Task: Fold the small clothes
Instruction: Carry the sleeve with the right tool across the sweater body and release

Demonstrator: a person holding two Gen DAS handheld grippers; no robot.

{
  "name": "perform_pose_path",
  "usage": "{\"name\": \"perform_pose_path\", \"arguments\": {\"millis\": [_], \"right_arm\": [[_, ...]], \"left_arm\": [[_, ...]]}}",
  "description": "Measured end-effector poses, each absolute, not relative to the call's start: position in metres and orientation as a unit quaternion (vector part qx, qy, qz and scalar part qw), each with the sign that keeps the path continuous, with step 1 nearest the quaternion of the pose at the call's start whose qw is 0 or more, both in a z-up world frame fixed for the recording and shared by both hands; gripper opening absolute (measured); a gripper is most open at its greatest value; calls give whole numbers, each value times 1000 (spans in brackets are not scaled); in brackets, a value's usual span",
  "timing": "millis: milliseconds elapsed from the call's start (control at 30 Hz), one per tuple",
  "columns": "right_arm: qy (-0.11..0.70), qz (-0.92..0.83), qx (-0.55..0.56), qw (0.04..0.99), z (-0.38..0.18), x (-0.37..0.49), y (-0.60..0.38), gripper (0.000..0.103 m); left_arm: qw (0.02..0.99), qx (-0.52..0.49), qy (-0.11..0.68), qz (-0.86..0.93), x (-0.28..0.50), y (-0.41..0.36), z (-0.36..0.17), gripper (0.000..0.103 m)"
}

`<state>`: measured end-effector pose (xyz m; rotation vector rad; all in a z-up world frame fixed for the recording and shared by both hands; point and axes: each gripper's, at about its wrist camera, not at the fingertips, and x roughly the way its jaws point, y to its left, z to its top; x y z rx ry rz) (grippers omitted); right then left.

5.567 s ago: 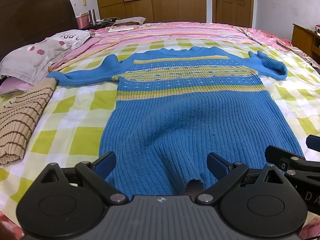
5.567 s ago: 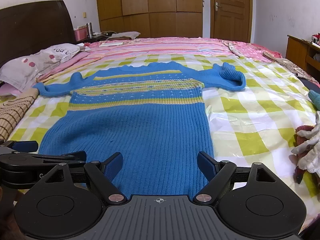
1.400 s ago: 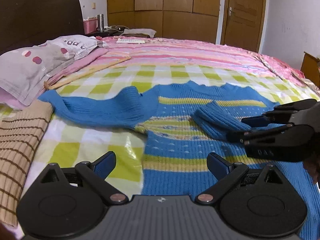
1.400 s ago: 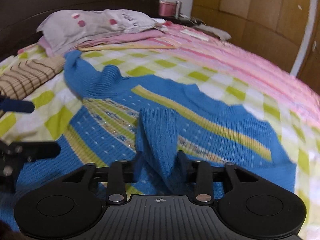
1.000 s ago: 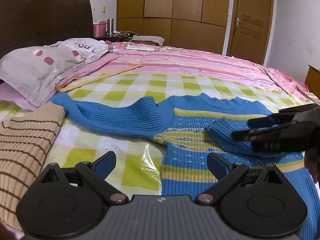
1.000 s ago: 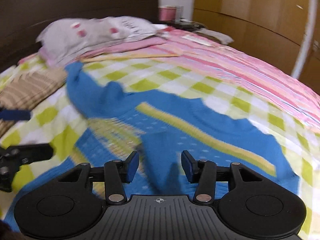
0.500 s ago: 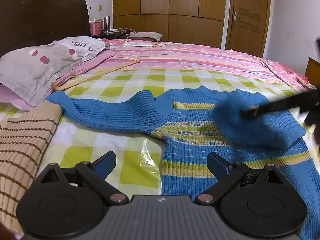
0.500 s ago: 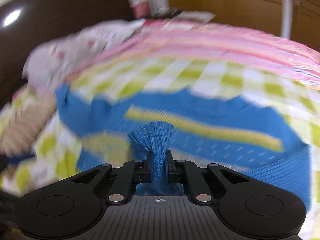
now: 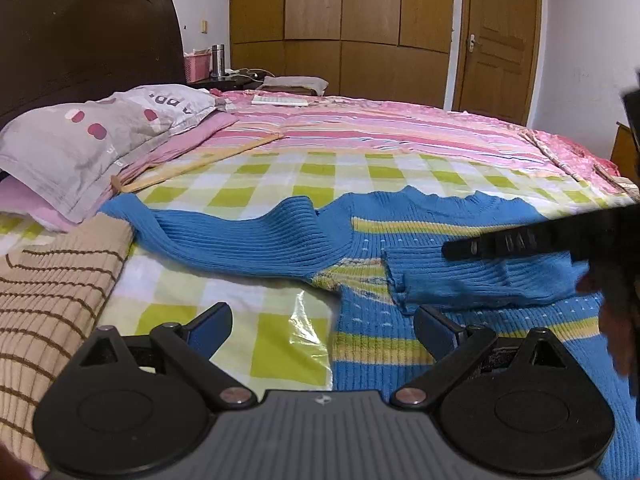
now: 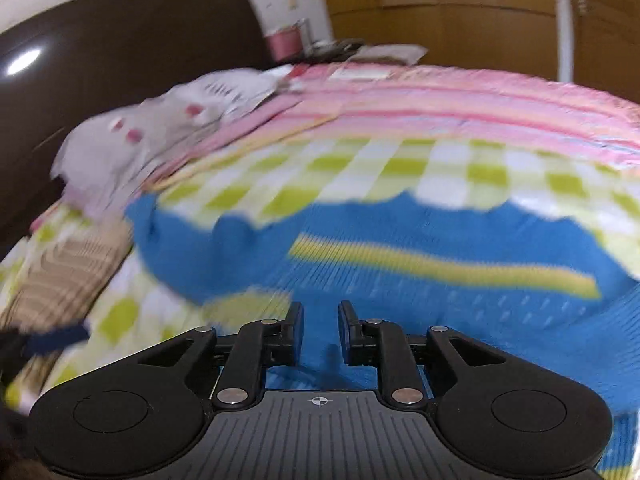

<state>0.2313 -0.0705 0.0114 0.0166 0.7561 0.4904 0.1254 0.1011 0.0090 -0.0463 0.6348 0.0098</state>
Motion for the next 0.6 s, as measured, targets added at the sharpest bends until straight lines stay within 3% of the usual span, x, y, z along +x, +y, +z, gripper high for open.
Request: {"name": "perform_pose_path", "arguments": {"millis": [367, 433, 600], "right_arm": [[366, 215, -67, 903, 9, 221, -98, 29], [354, 226, -98, 902, 8, 226, -85, 37], [343, 250, -161, 891, -4, 251, -49, 45]], "left_arm": [[948, -20, 318, 5, 125, 98, 5, 103], [947, -18, 320, 6, 126, 97, 3, 103], [946, -14, 322, 6, 128, 98, 1, 103]]}}
